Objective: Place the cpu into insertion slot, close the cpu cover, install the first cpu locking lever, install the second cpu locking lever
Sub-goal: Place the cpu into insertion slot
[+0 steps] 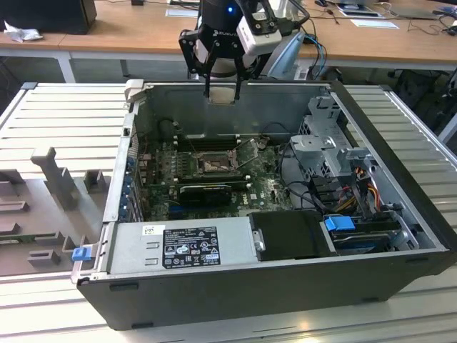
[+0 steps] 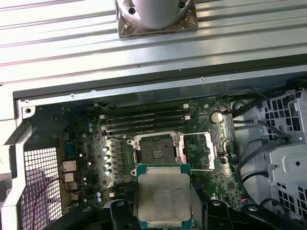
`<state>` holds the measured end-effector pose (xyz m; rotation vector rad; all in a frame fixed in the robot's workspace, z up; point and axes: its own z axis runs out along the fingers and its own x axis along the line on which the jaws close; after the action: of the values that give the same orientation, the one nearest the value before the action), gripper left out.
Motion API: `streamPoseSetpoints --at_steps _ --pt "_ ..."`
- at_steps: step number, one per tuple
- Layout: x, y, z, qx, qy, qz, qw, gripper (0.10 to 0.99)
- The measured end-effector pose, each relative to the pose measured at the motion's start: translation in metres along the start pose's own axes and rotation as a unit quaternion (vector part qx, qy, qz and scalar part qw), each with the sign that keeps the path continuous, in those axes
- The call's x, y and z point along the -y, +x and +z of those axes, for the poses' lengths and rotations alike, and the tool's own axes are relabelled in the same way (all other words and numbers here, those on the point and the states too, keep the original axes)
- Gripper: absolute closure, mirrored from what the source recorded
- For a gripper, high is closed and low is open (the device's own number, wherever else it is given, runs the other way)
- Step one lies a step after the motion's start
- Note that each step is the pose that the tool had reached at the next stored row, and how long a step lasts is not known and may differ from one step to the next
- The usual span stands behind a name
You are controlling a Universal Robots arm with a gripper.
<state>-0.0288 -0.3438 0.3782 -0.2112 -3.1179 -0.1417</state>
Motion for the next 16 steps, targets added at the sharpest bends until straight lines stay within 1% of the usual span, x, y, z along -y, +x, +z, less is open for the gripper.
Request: streamPoseSetpoints --at_steps 8,16 --pt "0.0 0.0 0.0 0.0013 -0.0003 0.014 0.9999 0.557" --pt "0.0 0.0 0.0 0.0029 -0.0006 0.032 0.9995 0.557"
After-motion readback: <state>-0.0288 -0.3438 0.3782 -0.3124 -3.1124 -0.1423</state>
